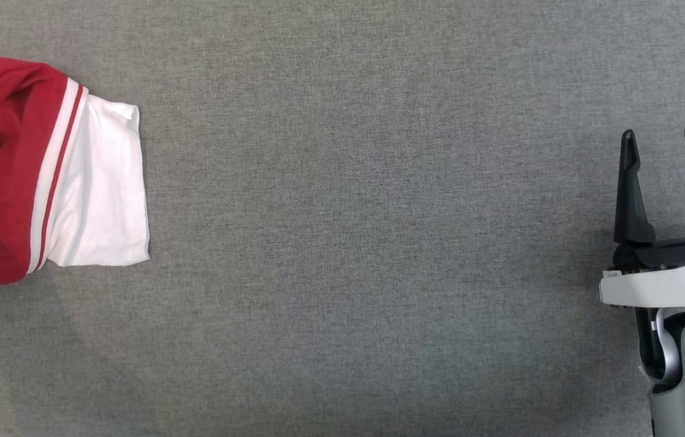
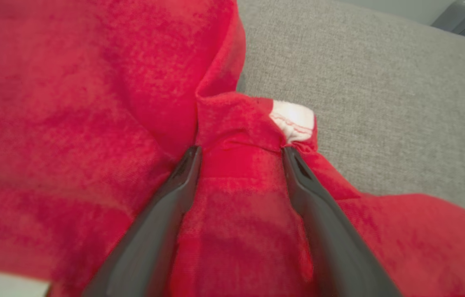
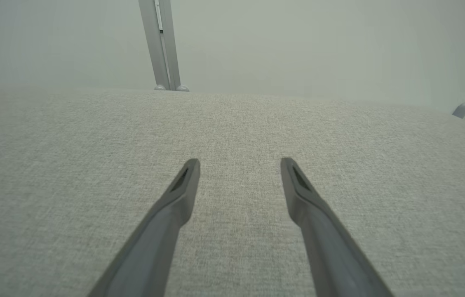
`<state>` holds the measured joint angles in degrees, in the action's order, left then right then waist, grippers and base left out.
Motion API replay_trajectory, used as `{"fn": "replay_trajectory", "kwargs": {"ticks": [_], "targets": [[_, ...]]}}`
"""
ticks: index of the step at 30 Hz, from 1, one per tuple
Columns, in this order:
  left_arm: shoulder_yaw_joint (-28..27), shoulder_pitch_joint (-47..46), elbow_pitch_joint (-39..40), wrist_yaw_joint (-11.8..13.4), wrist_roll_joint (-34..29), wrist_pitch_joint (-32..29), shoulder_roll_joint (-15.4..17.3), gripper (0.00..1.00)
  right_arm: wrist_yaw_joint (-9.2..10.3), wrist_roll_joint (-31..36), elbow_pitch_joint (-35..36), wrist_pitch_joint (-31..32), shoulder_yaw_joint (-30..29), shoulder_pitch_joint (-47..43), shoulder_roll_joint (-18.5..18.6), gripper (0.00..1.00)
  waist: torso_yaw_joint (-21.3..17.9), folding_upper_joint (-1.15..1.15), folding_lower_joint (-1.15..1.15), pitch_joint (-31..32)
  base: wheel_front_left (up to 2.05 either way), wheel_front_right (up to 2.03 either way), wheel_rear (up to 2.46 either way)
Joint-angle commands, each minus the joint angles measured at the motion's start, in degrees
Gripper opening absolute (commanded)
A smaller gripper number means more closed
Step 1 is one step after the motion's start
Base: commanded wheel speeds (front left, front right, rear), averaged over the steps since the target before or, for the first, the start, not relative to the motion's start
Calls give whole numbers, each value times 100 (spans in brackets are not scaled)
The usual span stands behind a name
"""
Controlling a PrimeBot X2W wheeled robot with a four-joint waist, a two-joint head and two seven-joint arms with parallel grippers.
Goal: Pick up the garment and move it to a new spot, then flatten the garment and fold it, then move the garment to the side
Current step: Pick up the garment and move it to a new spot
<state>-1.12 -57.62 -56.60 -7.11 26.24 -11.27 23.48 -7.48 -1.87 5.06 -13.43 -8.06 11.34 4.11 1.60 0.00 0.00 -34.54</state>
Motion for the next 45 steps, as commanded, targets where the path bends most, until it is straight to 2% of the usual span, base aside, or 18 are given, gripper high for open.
{"fn": "replay_trajectory", "kwargs": {"ticks": [1, 2, 6, 13, 21, 24, 31, 39, 45], "targets": [[62, 84, -138, -31, 76, -129, -34, 34, -3, -2, 14, -3, 11, 10, 0, 100, -14, 0, 0, 11, 0, 0, 0], [80, 87, -138, -35, 79, -132, -14, 0, -3, -12, 2, -7, 20, 10, -7, 100, -25, 0, 0, 17, 0, 0, 0], [158, 130, -103, -35, 70, 45, 103, 0, -3, -50, -73, -33, 56, 29, -35, 100, -56, 0, 0, 67, 0, 0, 0], [184, 32, 221, -41, 37, 1012, 268, 0, -3, -124, -275, -106, 160, 75, -69, 100, -70, 0, 0, 333, 0, 0, 0], [311, -112, 758, 18, -121, 1806, 322, 0, -3, -223, -626, -165, 309, -8, -100, 100, -170, 0, 0, 958, 0, 0, 0], [395, -119, 1132, 55, -209, 1915, 319, 0, -3, -282, -724, -179, 338, -79, -111, 100, -248, 0, 0, 1204, 0, 0, 0], [624, -216, 2445, 101, -359, 1629, 333, 0, -3, -500, -875, -177, 379, -176, -118, 100, -585, 0, 0, 1628, 0, 0, 0], [1138, -649, 3909, 147, -362, 860, -119, 0, -3, -794, -940, -179, 428, -233, -120, 100, -1222, 0, 0, 1850, 0, 0, 0], [1630, -993, 4312, 114, -272, 488, -634, 0, -3, -1029, -1004, -179, 523, -252, -121, 100, -1689, 0, 0, 1860, 0, 0, 0]]}}
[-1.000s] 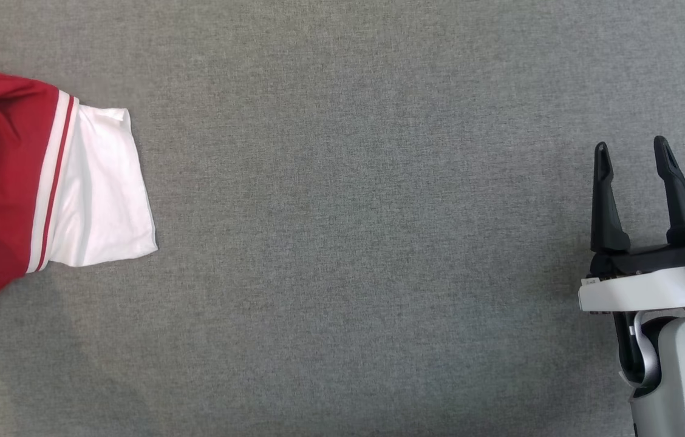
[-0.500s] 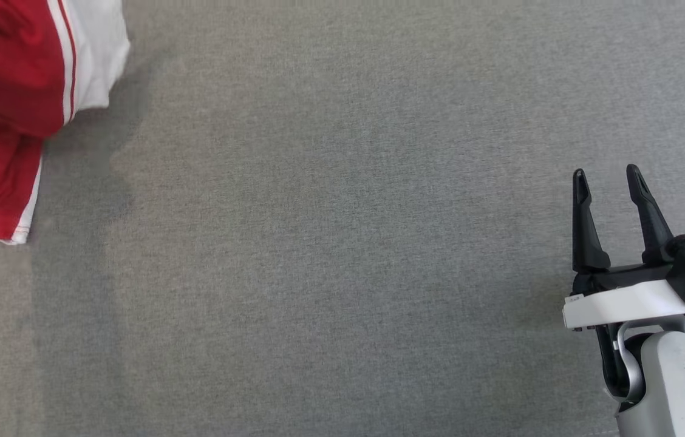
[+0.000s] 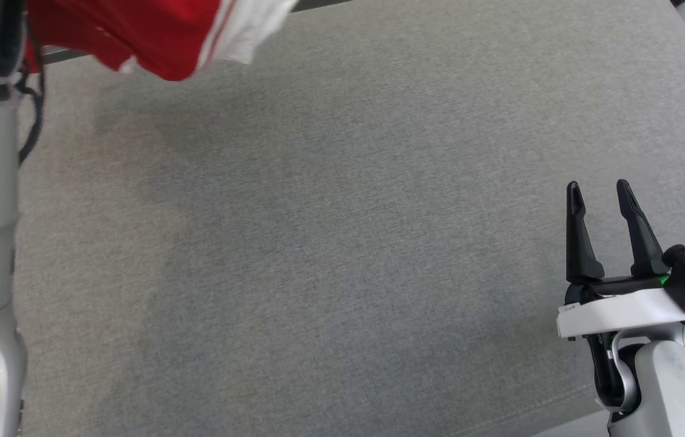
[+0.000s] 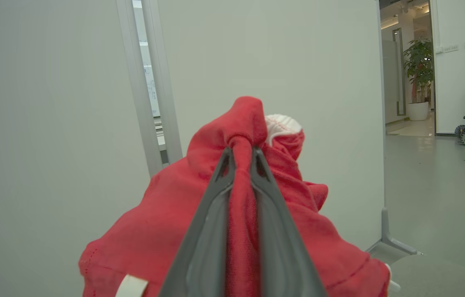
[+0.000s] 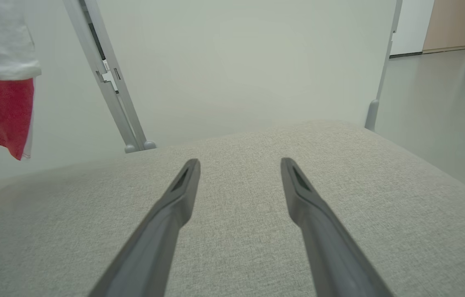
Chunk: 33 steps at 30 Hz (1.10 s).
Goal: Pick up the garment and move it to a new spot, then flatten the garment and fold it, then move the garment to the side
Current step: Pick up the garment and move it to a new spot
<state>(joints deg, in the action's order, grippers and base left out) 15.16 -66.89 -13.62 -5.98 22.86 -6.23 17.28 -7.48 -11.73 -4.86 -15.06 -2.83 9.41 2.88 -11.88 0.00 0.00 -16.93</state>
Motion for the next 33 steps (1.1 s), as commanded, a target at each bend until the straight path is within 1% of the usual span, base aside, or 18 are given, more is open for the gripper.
{"fn": "replay_trajectory", "kwargs": {"ticks": [1, 2, 5, 9, 12, 15, 19, 24, 25, 26, 27, 33], "targets": [[73, -81, 14, -1, 75, -50, -101, 0, -3, -73, -16, -17, 10, -62, 2, 100, -401, 0, 0, 97, 0, 0, 0], [142, -78, 6, -6, 107, -79, -215, 0, -3, -100, -31, -17, 20, -66, 3, 100, -464, 0, 0, 97, 0, 0, 0], [286, 44, 33, -5, 175, -80, -419, 0, -3, -165, -51, -17, 78, -51, 3, 100, -638, 0, 0, 97, 0, 0, 0], [535, 638, 35, -14, 279, -10, -665, 0, -3, -225, -71, -17, 55, -125, 2, 100, -743, 0, 0, 149, 0, 0, 0], [681, 1287, -103, -15, 418, 114, -781, 0, -3, -217, -97, -17, 80, -157, 1, 100, -751, 0, 0, 211, 0, 0, 0], [797, 2019, -328, 77, 466, 302, -877, 0, -3, -221, -129, -18, 122, -178, 2, 100, -749, 0, 0, 297, 0, 0, 0], [981, 2928, -720, 98, 596, 534, -1001, 0, -3, -173, -161, -17, 199, -233, 3, 100, -690, 0, 0, 409, 0, 0, 0], [1168, 3613, -1112, 68, 738, 779, -1150, 0, -3, -124, -187, -18, 280, -296, 3, 100, -594, 0, 0, 519, 0, 0, 0], [1206, 3674, -1165, 56, 746, 832, -1183, 29, -3, -111, -192, -18, 302, -304, 4, 100, -572, 0, 0, 541, 0, 0, 0], [1236, 3699, -1199, 51, 747, 882, -1199, 70, -3, -103, -200, -17, 316, -312, 4, 100, -548, 0, 0, 572, 0, 0, 0], [1258, 3705, -1220, 44, 725, 964, -1208, 100, -3, -94, -207, -17, 328, -330, 5, 100, -516, 0, 0, 614, 0, 0, 0], [1125, 3604, -1235, 73, 704, 1428, -1102, 100, -3, -42, -189, -17, 382, -469, 4, 100, -273, 0, 0, 940, 0, 0, 0]]}}
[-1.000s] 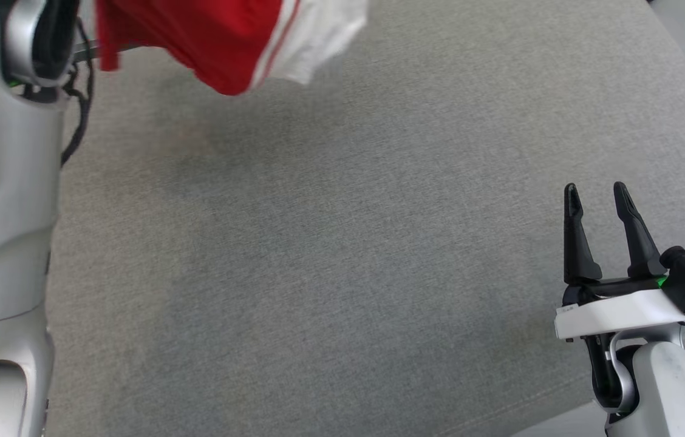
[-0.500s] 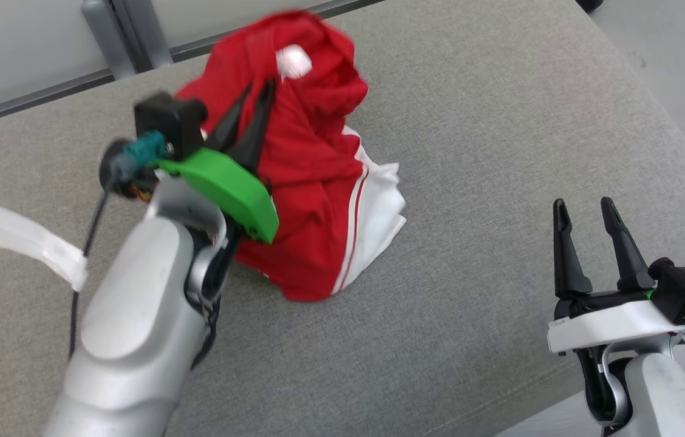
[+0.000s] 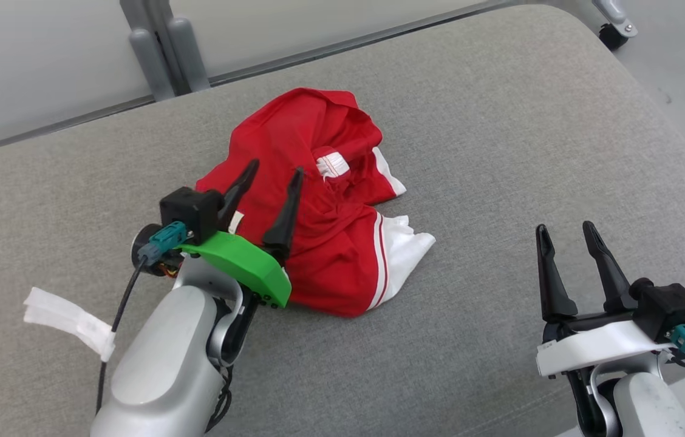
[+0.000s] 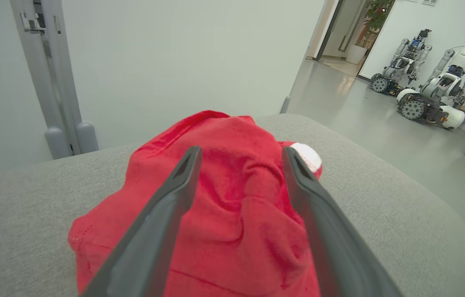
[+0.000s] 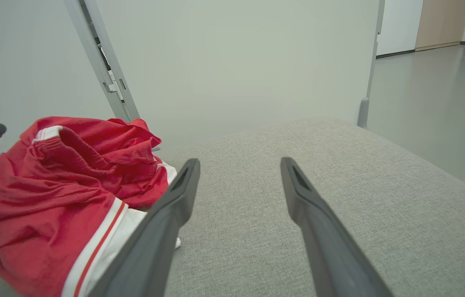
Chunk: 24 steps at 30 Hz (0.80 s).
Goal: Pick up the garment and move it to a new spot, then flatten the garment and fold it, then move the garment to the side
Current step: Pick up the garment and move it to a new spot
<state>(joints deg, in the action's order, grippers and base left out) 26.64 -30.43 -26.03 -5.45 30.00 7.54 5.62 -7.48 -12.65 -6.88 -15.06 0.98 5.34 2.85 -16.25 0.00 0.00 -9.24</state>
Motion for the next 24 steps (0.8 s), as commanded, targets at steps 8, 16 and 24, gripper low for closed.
{"fn": "replay_trajectory", "kwargs": {"ticks": [8, 16, 24], "targets": [[-313, 266, 259, 201, -127, 580, 405, 100, -3, 200, 119, -17, 31, -186, 9, 100, 650, 0, 0, 524, 0, 0, 0], [-737, 894, 691, 414, -196, 737, 826, 100, -3, 368, 191, -18, 106, -295, 8, 100, 1101, 0, 0, 737, 0, 0, 0], [-1187, 1821, 1243, 665, -203, 764, 1240, 100, -3, 484, 181, -18, 148, -397, 9, 100, 1363, 0, 0, 905, 0, 0, 0]]}}
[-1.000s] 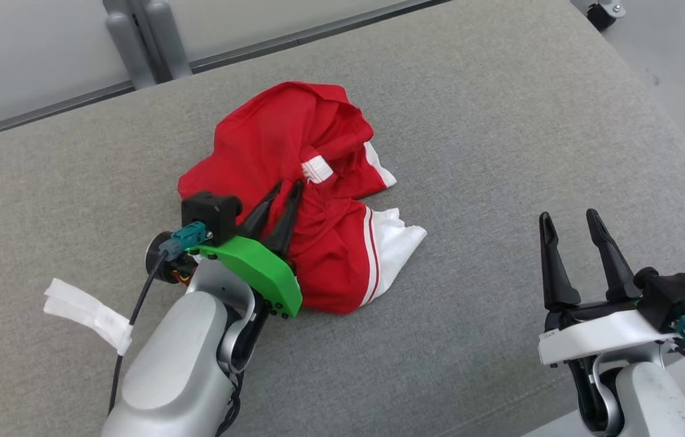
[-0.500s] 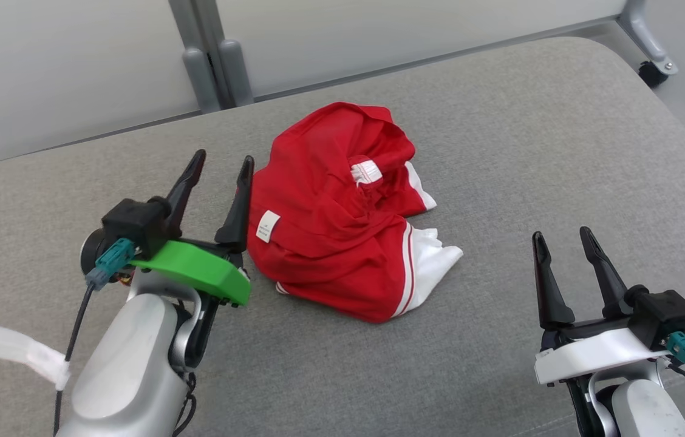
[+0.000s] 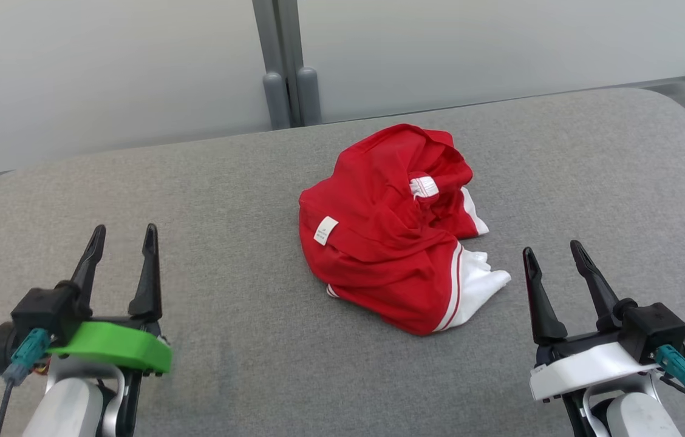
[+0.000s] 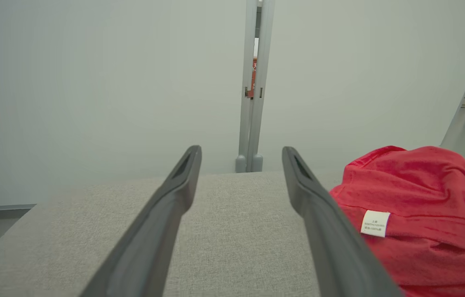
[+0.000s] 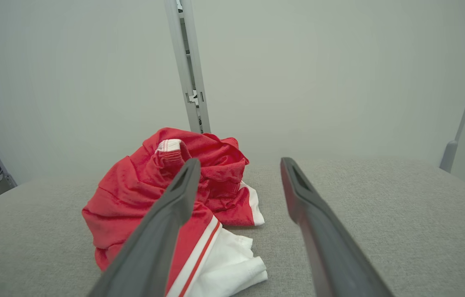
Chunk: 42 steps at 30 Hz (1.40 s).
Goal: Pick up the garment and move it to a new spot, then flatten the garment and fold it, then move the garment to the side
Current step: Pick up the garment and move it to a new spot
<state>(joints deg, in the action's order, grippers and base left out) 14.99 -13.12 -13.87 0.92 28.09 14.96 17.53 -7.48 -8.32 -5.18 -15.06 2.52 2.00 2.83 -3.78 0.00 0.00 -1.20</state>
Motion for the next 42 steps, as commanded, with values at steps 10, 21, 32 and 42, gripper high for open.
{"fn": "replay_trajectory", "kwargs": {"ticks": [10, 21, 32, 42], "targets": [[-355, 984, 586, 319, -185, 26, 34, 100, -3, 15, -2, -18, -41, -222, 11, 100, 372, 0, 0, 135, 0, 0, 0], [-536, 1257, 692, 243, -320, 27, -100, 100, -3, 35, -47, -18, -64, -321, 12, 100, 487, 0, 0, 120, 0, 0, 0], [-425, 1022, 612, 61, -464, 27, -240, 100, -3, 26, -51, -18, -51, -240, 12, 100, 386, 0, 0, 24, 0, 0, 0], [497, -233, 295, -437, -749, -204, -696, 100, -3, -32, -80, -19, 70, -16, 12, 100, -41, 0, 0, -274, 0, 0, 0]]}}
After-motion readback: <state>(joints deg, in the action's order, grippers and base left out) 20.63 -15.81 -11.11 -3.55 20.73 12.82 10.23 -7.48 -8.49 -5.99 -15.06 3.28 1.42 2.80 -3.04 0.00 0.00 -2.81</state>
